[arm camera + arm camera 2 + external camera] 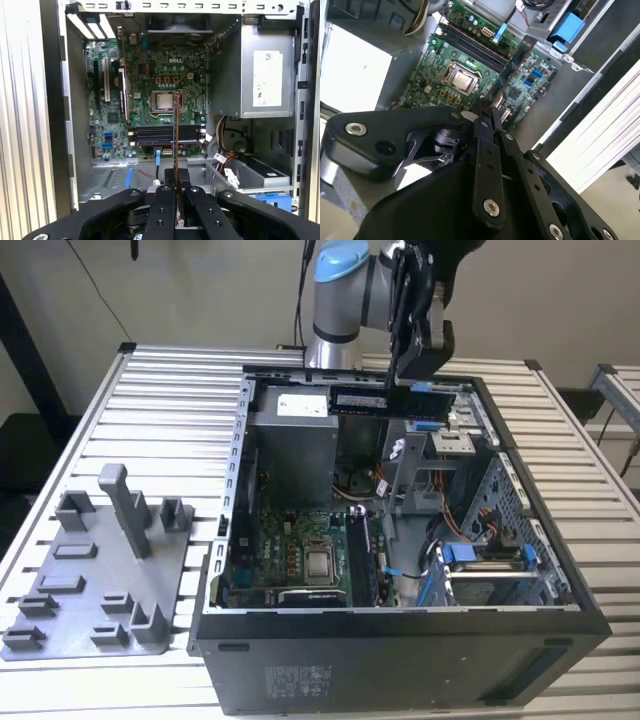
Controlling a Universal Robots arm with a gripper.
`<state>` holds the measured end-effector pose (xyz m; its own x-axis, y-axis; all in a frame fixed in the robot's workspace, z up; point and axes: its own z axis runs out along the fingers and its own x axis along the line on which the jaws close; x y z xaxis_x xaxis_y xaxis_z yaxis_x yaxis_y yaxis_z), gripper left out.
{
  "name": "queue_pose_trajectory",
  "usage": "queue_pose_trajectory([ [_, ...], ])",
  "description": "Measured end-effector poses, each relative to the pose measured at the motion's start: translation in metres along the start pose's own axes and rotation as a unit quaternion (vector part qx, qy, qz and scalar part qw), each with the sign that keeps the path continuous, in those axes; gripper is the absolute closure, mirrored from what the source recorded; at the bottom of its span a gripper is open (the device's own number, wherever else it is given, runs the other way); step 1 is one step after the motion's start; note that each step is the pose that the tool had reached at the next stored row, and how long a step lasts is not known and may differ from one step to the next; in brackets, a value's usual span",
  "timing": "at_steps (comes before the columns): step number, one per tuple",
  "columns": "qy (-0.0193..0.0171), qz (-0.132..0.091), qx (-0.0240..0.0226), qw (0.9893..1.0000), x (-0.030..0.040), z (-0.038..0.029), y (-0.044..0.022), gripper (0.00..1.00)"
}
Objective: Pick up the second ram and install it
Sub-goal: 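Pick up the second ram and move it above second insertion slot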
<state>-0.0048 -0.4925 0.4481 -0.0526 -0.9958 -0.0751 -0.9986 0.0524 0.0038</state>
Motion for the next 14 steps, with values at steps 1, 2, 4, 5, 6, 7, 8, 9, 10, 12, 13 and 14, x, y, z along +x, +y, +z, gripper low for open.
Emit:
queue_pose_trajectory([
  [1,0.0000,0.000,0.0000,1.0000,-0.0044,0.0003,0.0002,0.86],
  [2,-0.0001,0.000,0.0000,1.0000,-0.0080,0.0006,0.0004,0.86],
  [4,-0.0001,0.000,0.0000,1.0000,-0.0146,0.0011,0.0008,0.86],
  [5,-0.0001,0.000,0.0000,1.0000,-0.0179,0.0013,0.0009,0.86],
  [6,-0.0002,0.000,0.0000,1.0000,-0.0211,0.0016,0.0011,0.86],
  [7,-0.0002,0.000,0.0000,1.0000,-0.0244,0.0018,0.0012,0.86],
  [8,-0.0002,0.000,0.0000,1.0000,-0.0277,0.0021,0.0014,0.86],
  [9,-0.0002,0.000,0.0000,1.0000,-0.0311,0.0023,0.0016,0.86],
  [10,-0.0003,0.000,0.0000,1.0000,-0.0345,0.0026,0.0018,0.86],
  [12,-0.0003,0.000,0.0000,1.0000,-0.0409,0.0031,0.0021,0.86],
  [13,-0.0003,0.000,0.0000,1.0000,-0.0442,0.0033,0.0023,0.86],
  [14,-0.0003,0.000,0.0000,1.0000,-0.0476,0.0036,0.0024,0.86],
])
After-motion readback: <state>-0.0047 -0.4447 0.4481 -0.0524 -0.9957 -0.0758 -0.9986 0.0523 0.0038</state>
